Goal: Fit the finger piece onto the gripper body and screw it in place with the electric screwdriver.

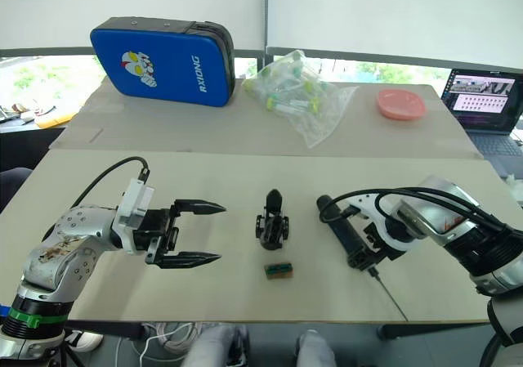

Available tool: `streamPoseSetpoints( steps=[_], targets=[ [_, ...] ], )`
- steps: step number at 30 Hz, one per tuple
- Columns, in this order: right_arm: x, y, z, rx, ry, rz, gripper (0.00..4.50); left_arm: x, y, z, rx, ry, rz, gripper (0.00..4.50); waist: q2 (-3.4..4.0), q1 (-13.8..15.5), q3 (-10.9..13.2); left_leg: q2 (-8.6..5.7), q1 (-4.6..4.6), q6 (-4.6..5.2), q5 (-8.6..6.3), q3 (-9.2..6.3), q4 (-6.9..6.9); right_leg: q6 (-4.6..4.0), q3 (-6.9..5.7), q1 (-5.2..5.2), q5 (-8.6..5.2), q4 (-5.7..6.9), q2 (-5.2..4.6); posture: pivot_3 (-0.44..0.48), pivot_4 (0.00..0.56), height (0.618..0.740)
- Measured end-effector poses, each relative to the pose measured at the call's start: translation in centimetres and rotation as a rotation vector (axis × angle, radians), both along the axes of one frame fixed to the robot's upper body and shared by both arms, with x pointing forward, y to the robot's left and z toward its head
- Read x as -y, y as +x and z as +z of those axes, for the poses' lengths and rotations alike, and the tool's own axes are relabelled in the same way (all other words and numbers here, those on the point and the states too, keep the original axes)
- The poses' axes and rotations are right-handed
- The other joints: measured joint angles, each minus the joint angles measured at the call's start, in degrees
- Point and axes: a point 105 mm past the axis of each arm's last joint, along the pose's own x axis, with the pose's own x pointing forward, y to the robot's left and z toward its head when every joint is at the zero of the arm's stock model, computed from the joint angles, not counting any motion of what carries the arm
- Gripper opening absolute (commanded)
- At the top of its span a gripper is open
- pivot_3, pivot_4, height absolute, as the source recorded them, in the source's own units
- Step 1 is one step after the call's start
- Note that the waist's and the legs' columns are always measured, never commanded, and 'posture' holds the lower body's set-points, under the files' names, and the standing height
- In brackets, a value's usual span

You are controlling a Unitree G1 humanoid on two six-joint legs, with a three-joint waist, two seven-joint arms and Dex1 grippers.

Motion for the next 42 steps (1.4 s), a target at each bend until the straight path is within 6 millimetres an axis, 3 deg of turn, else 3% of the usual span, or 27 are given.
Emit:
streamPoseSetpoints(
  steps=[6, 7, 10, 16, 23, 28, 31, 36, 42],
  targets=[
    [0.5, 0.5, -0.1, 0.017, -0.033, 0.013, 2.02, 0.1, -0.2, -0.1, -0.002, 0.005, -0.024, 4.50, -0.06, 0.0, 0.0, 0.01, 0.00, -0.02, -0.01, 0.00, -0.01, -0.16, 0.01, -0.02, -0.08, -0.01, -0.01, 0.000, 0.150, 0.740],
    [0.5, 0.5, -0.1, 0.020, -0.031, 0.022, 1.91, 0.1, -0.3, -0.1, -0.001, 0.006, -0.029, 4.50, -0.06, 0.0, 0.0, 0.03, 0.00, -0.03, -0.01, 0.00, -0.02, -0.16, 0.01, -0.02, -0.08, -0.02, 0.01, 0.000, 0.150, 0.740],
    [0.5, 0.5, 0.0, 0.025, -0.023, 0.031, 1.91, 0.2, -0.4, -0.2, 0.002, 0.007, -0.038, 4.50, -0.06, 0.0, 0.0, 0.04, 0.00, -0.03, 0.00, 0.01, -0.02, -0.12, 0.01, -0.03, -0.06, -0.01, 0.01, 0.000, 0.150, 0.740],
    [2.6, -0.5, 0.8, 0.035, -0.004, 0.014, 1.91, 0.2, -0.5, -0.3, 0.000, 0.013, -0.052, 4.50, 0.28, 0.5, 0.2, -0.07, -0.16, -0.02, 0.00, 0.09, -0.02, 0.00, 0.05, -0.17, -0.03, -0.03, -0.11, 0.000, 0.150, 0.740],
    [3.5, -1.4, 7.2, 0.260, 0.209, -0.023, 1.91, -0.7, -0.4, -0.7, -0.022, 0.054, -0.056, 4.50, 0.66, 0.3, 0.4, 0.01, -0.15, -0.15, 0.11, 0.06, -0.10, 0.31, 0.01, 0.02, 0.03, 0.02, 0.03, 0.000, 0.150, 0.740],
    [3.0, -2.5, 10.1, 0.493, 0.439, -0.012, 1.91, -1.5, -0.2, -2.4, -0.014, 0.136, -0.041, 4.50, 0.66, 0.3, 0.4, 0.03, -0.13, 0.03, -0.01, 0.06, -0.09, 0.30, 0.00, 0.05, 0.05, 0.02, 0.05, 0.000, 0.150, 0.740],
    [1.9, -3.6, 11.1, 0.653, 0.564, 0.051, 1.91, -2.1, -0.3, -4.2, -0.062, 0.172, -0.008, 4.50, 0.70, 0.4, 0.4, 0.03, -0.12, 0.07, -0.03, 0.00, -0.06, 0.32, 0.00, 0.03, 0.05, 0.01, 0.06, 0.000, 0.150, 0.740],
    [-2.3, -6.2, 13.2, 0.980, 0.873, 0.202, 1.91, -1.5, -0.5, -6.5, -0.085, 0.181, 0.032, 4.50, 0.71, 0.5, 0.4, 0.08, -0.06, 0.04, -0.05, -0.15, -0.07, 0.33, -0.05, 0.05, 0.03, -0.04, 0.09, 0.000, 0.150, 0.740],
    [-6.3, -8.8, 11.8, 1.083, 1.001, 0.308, 1.91, -0.7, -0.6, -8.1, -0.069, 0.172, 0.100, 4.50, 0.73, 0.2, 0.4, 0.05, -0.07, 0.06, -0.08, -0.08, -0.07, 0.28, 0.05, 0.01, 0.01, -0.06, 0.05, 0.000, 0.150, 0.740]
  ],
)
